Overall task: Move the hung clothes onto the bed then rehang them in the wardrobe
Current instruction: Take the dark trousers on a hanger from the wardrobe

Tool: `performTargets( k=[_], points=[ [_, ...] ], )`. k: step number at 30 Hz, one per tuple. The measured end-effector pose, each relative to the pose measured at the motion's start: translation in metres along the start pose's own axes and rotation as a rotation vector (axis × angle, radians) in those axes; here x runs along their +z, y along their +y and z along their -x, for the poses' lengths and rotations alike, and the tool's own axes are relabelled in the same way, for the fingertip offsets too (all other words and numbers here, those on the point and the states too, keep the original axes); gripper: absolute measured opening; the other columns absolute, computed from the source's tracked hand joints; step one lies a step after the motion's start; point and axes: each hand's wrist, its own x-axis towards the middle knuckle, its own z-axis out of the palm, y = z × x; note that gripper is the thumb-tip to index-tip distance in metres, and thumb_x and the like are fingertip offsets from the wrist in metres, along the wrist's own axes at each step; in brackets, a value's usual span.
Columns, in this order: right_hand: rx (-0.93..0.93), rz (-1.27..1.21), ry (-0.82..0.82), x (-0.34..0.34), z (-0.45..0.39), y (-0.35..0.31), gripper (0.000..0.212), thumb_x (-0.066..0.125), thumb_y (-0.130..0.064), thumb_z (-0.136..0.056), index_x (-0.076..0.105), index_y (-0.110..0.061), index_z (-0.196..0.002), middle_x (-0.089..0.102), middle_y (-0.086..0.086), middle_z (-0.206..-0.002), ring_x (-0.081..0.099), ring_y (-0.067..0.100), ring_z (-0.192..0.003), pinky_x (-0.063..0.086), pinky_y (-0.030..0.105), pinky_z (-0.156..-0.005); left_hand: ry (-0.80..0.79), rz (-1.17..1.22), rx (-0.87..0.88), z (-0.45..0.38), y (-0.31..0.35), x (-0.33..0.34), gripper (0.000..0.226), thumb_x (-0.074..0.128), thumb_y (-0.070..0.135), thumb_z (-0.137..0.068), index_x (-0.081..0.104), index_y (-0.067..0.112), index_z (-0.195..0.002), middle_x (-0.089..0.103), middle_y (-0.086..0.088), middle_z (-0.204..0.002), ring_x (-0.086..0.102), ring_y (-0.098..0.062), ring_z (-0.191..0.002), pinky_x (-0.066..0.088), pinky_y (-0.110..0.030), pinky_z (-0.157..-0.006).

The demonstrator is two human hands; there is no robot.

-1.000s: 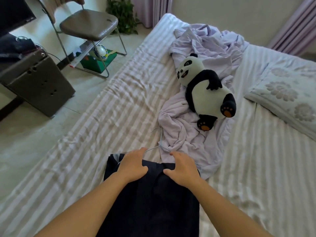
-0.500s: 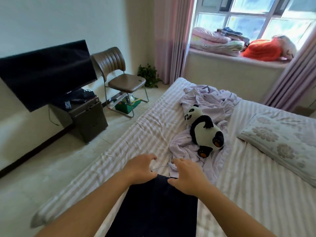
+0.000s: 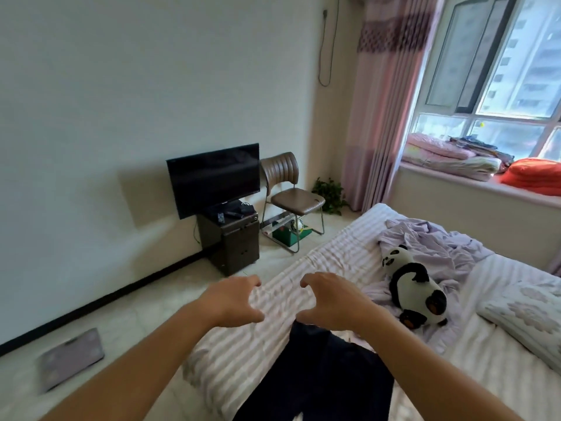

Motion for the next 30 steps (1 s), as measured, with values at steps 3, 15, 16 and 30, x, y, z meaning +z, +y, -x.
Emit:
performTargets(
  k=[3, 15, 16, 30],
  points=[
    [-0.071, 0.019, 0.026, -0.007, 0.018, -0.056, 0.07, 0.067, -0.05, -0.084, 0.042, -0.021, -0.143, 0.05, 0.0, -0.143, 0.048, 0.02, -0.128, 0.043, 0.036, -0.099, 0.067, -0.023, -0.064, 0.068, -0.029, -0.024, 0.076, 0.068, 0.052, -0.076, 0.039, 0.031, -0.144, 0.048, 0.006, -0.145, 0.049, -0.016, -0.126, 0.045, -0.036, -0.1],
    [-0.478, 0.001, 0.007, -0.009, 0.085, -0.294, 0.078, 0.07, -0.051, -0.084, 0.034, -0.022, -0.147, 0.053, 0.001, -0.14, 0.056, 0.02, -0.117, 0.047, 0.034, -0.096, 0.288, -0.039, -0.448, 0.355, -0.128, -0.081, 0.071, 0.067, 0.048, -0.081, 0.038, 0.031, -0.144, 0.054, 0.003, -0.137, 0.054, -0.017, -0.119, 0.045, -0.032, -0.091],
    [-0.52, 0.006, 0.009, -0.009, 0.091, -0.311, 0.078, 0.07, -0.051, -0.084, 0.034, -0.022, -0.147, 0.053, 0.0, -0.14, 0.056, 0.02, -0.119, 0.046, 0.034, -0.096, 0.316, -0.039, -0.496, 0.377, -0.131, -0.083, 0.069, 0.067, 0.047, -0.082, 0.039, 0.032, -0.143, 0.055, 0.003, -0.134, 0.055, -0.017, -0.116, 0.045, -0.032, -0.091],
    [-1.099, 0.043, -0.071, 0.007, 0.218, -0.487, 0.073, 0.067, -0.052, -0.084, 0.036, -0.025, -0.146, 0.056, -0.003, -0.134, 0.056, 0.019, -0.115, 0.047, 0.034, -0.094, 0.473, 0.065, -1.106, 0.651, -0.087, -0.05, 0.072, 0.068, 0.054, -0.081, 0.038, 0.035, -0.144, 0.05, 0.004, -0.14, 0.053, -0.02, -0.12, 0.045, -0.034, -0.096]
  ],
)
